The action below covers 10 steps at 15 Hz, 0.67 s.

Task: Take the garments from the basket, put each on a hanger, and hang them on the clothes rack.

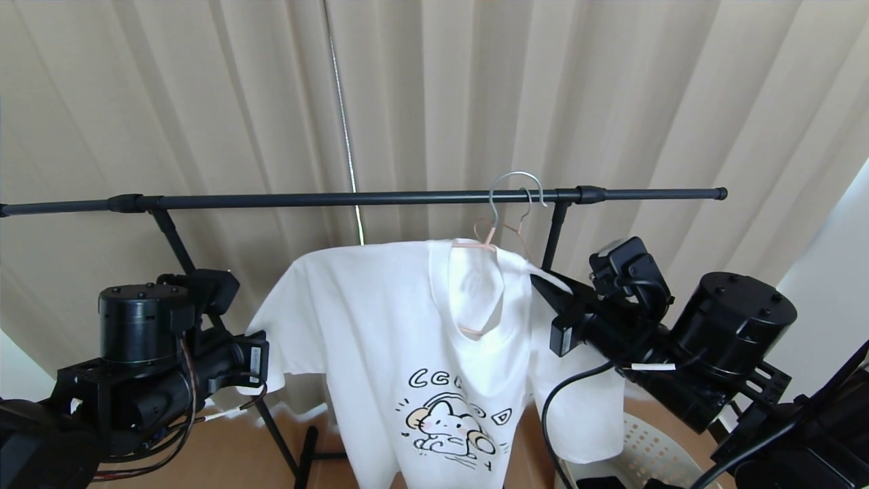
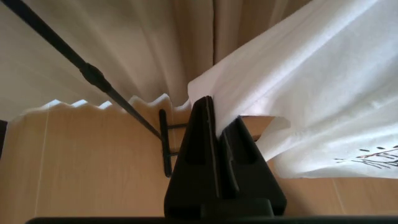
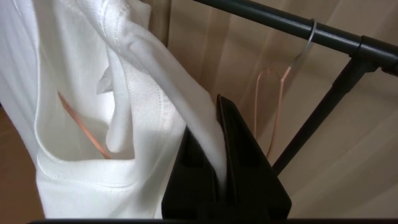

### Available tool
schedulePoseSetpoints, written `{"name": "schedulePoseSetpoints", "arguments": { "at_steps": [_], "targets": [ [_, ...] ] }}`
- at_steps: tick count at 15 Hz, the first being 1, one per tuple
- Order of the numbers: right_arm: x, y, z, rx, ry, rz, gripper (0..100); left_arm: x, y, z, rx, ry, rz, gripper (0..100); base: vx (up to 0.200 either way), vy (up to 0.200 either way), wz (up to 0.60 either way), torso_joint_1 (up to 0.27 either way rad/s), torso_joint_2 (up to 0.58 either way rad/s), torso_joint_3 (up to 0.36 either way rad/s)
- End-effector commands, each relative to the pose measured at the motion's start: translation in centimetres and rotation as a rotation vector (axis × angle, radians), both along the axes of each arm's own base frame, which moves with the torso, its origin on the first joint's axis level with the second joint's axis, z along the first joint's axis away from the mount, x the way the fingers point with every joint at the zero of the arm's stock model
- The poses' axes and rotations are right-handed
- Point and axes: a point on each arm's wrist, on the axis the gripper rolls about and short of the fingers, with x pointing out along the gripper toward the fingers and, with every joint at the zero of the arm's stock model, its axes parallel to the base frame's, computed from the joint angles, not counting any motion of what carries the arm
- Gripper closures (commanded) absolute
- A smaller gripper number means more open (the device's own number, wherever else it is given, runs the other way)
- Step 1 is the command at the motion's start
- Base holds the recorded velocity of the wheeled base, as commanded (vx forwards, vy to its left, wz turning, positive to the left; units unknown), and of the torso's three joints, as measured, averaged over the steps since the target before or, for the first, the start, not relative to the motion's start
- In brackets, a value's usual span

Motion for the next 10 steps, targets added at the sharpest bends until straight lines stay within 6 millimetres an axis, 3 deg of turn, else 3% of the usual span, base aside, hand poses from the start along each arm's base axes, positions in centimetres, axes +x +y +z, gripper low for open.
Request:
{"name": "schedulePoseSetpoints", "arguments": {
  "at_steps": [1, 10],
  "targets": [
    [0.09, -0.28, 0.18, 0.003, -0.006, -0.008, 100, -0.45, 0.2, -0.4, 0.004, 0.019, 0.003, 100, 0.0, 0.0, 0.0, 0.0, 0.0, 0.0],
    [0.3, -0.66, 0.23, 0.003, -0.007, -0.01, 100, -1.32, 0.89, -0.96, 0.012, 0.047, 0.022, 100, 0.0, 0.0, 0.0, 0.0, 0.0, 0.0]
  ]
}}
